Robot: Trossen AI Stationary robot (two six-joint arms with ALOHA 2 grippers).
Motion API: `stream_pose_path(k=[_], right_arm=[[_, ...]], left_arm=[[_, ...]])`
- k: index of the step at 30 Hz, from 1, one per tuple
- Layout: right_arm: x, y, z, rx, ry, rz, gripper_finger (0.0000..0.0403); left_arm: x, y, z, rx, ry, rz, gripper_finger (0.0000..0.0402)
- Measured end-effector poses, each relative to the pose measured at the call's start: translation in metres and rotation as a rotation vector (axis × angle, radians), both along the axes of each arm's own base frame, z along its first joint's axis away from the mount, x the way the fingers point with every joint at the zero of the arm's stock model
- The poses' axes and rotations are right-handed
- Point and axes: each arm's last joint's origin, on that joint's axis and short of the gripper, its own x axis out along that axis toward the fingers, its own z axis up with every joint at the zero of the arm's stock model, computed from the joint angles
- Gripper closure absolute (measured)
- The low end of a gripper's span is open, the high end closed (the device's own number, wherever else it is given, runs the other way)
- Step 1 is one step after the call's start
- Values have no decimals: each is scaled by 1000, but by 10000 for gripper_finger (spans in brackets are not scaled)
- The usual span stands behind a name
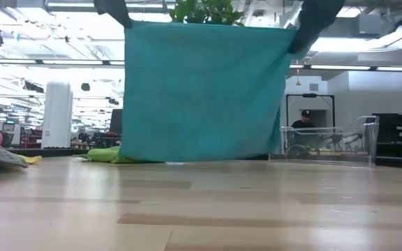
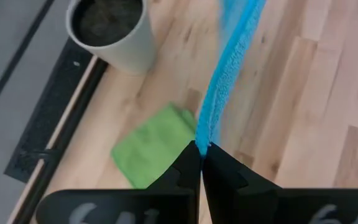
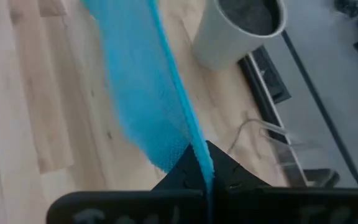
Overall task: Fold microfiber towels
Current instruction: Fold the blue microfiber towel
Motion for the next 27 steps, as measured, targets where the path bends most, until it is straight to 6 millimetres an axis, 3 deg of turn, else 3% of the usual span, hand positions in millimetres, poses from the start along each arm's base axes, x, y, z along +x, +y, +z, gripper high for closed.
stream_pose_path(k=[3, 8, 15, 21, 27], right_arm=[[-9, 6, -1, 33, -15, -21, 391], [-21, 35, -33, 140, -17, -28, 391], [-35, 88, -63, 271, -56, -28, 391], [-37, 129, -78, 367, -79, -48, 390], [-27, 160, -103, 381, -31, -56, 390]], left_arm=[[5, -4, -4, -15, 15, -11, 401], [9, -26, -21, -66, 41, -37, 401], [12, -80, -68, -208, 83, -135, 401], [6, -124, -100, -333, 66, -200, 401], [0, -141, -120, -391, 60, -229, 401]])
